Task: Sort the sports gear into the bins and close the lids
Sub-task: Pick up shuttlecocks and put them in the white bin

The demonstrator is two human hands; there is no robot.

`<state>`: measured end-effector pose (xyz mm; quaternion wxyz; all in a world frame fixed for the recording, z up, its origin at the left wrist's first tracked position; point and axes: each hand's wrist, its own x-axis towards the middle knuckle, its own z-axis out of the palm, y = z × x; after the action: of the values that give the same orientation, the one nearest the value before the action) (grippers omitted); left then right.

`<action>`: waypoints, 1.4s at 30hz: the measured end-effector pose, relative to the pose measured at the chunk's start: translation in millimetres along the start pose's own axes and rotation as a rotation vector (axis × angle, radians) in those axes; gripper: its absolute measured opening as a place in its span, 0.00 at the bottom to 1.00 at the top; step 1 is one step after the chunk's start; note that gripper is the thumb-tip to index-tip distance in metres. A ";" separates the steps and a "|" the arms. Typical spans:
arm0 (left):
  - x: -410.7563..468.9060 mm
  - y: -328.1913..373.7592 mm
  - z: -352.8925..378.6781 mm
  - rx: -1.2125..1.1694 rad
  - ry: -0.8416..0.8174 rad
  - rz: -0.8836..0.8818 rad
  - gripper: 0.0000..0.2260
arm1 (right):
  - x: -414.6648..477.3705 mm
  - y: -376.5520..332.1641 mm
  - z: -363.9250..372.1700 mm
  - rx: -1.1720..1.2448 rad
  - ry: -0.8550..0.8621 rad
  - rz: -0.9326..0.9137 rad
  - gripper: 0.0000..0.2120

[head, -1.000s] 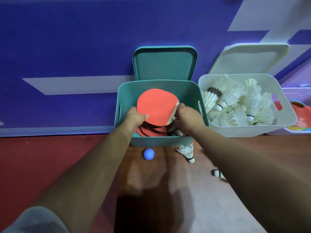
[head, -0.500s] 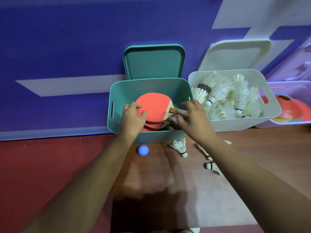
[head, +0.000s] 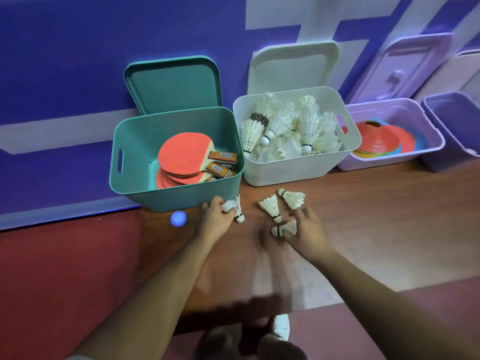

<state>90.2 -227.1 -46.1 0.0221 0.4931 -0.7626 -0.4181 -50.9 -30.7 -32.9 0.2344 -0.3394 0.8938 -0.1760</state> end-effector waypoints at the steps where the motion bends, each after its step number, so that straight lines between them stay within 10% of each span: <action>1: 2.3 1.9 7.5 0.067 -0.018 -0.037 0.22 | -1.3 6.7 6.5 -0.029 -0.013 -0.014 0.22; 6: 19.3 4.0 46.4 0.262 -0.110 -0.137 0.32 | 0.6 32.3 37.4 -0.178 -0.052 -0.022 0.25; 16: 0.6 -18.6 65.0 0.141 0.076 0.090 0.07 | 5.6 61.5 49.4 0.007 -0.011 -0.031 0.14; 27: -39.7 -0.7 44.5 -0.089 -0.149 0.116 0.21 | 11.4 24.2 -32.1 0.606 0.200 -0.059 0.13; 42: -69.4 11.4 56.6 -0.486 -0.206 0.108 0.29 | 13.4 -8.6 -20.5 0.647 -0.091 -0.294 0.03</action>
<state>92.2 -136.9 -49.1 0.0844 0.3869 -0.6632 -0.6351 -66.2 -42.9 -15.9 0.3414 -0.3801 0.7220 -0.4665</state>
